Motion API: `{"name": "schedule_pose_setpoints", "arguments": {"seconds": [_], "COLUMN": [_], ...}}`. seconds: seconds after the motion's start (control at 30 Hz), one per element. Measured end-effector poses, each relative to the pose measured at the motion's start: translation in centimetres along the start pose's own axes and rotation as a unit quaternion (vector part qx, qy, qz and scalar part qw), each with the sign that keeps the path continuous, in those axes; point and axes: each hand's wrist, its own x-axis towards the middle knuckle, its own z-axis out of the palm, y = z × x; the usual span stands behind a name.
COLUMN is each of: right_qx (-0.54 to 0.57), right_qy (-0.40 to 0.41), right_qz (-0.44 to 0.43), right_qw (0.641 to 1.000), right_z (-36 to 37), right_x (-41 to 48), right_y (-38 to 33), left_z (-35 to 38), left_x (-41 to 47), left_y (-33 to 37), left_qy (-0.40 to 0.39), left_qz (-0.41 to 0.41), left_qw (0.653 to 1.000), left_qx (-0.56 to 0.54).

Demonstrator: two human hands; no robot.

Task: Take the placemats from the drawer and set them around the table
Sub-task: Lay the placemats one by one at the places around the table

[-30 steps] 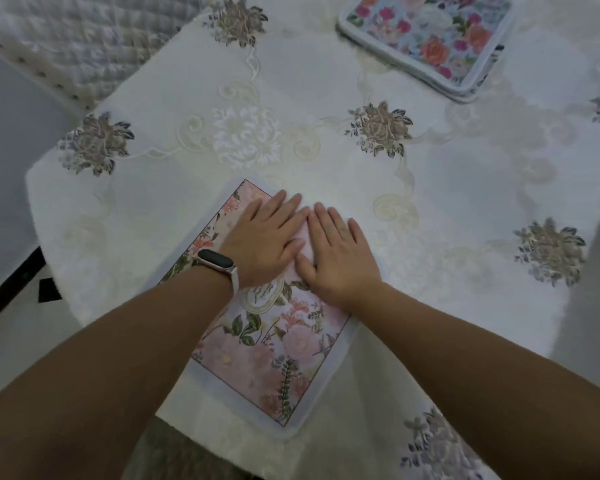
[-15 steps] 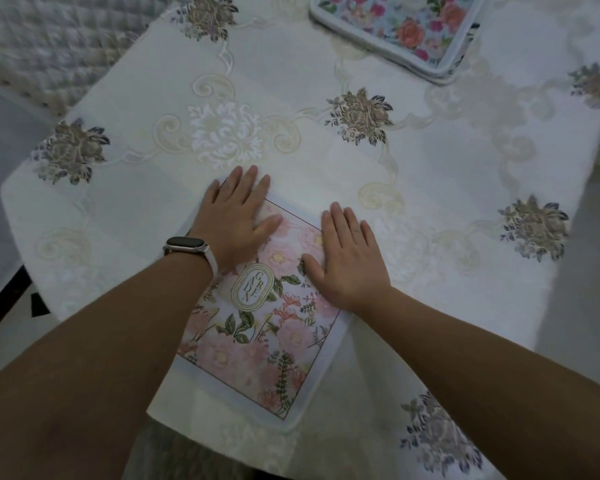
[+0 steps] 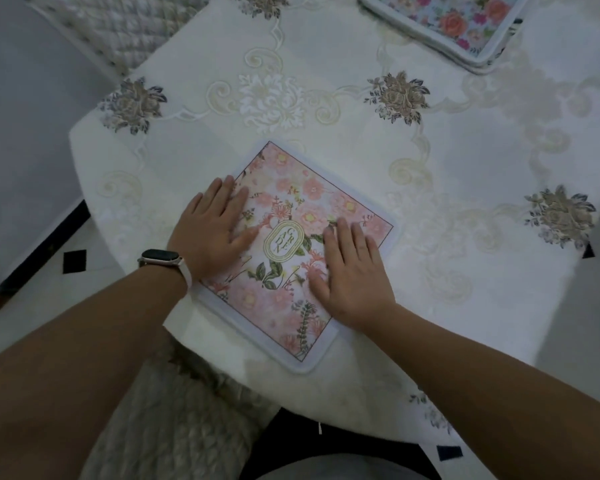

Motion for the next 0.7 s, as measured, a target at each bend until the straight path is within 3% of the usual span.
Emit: {"name": "schedule_pose_setpoints", "arguments": {"seconds": [0.53,0.7], "right_qx": [0.003,-0.004], "right_qy": [-0.014,-0.002], "right_qz": [-0.107,-0.129], "right_qw": [0.994,0.992], "right_z": [3.5,3.9], "right_x": [-5.6,-5.3], "right_y": [-8.4,-9.1], "left_z": [3.3,3.2], "left_x": [-10.9,-10.9], "left_y": [1.0,3.5], "left_qy": [0.049,0.018], "left_qz": [-0.050,0.056], "left_qw": [0.997,0.998], "left_qx": [0.007,0.022]}}
